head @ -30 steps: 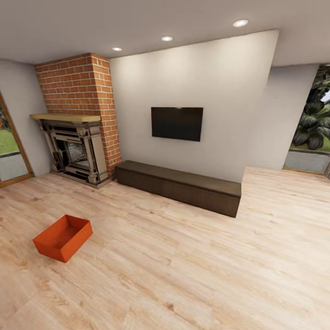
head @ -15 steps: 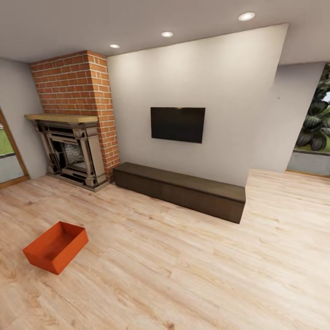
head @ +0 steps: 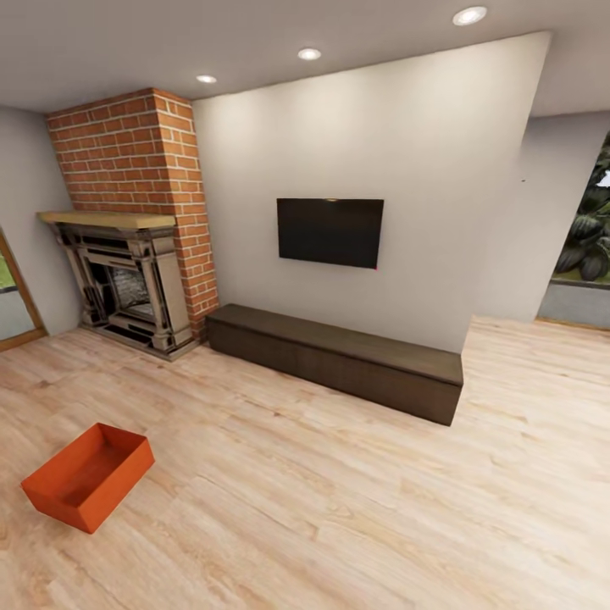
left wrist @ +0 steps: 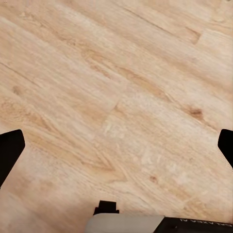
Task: Move the two storage containers from the living room to the garage. In the garage, place one container on the floor and stack the other container on top of it (either order is fine).
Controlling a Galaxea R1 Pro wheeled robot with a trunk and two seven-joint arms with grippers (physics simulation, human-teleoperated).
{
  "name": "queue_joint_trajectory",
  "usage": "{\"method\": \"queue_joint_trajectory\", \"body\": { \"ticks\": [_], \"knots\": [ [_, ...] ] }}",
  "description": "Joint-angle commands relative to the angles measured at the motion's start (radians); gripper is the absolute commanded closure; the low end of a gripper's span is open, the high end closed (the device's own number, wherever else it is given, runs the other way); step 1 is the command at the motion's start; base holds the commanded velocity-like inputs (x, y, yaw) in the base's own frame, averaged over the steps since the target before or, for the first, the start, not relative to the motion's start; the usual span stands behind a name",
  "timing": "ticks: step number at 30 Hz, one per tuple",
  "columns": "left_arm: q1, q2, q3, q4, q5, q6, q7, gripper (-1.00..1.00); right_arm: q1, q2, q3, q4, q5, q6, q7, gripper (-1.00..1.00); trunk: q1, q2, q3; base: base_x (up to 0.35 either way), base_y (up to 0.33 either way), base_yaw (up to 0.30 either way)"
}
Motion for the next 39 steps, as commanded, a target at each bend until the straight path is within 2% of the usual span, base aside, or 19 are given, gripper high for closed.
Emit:
{"method": "queue_joint_trajectory", "body": {
  "ticks": [1,39],
  "knots": [
    [-0.001,0.000,0.001,0.004,0.005,-0.006,-0.002,-1.00,-0.001,-0.001,-0.009,0.004,0.010,-0.006,0.001,-1.00,0.001,-0.001,-0.001,0.321,0.000,0.000],
    [-0.001,0.001,0.001,0.004,0.005,-0.006,-0.002,-1.00,-0.001,-0.001,-0.008,0.004,0.010,-0.006,0.001,-1.00,0.001,-0.001,-0.001,0.320,0.000,0.000]
  ]
}}
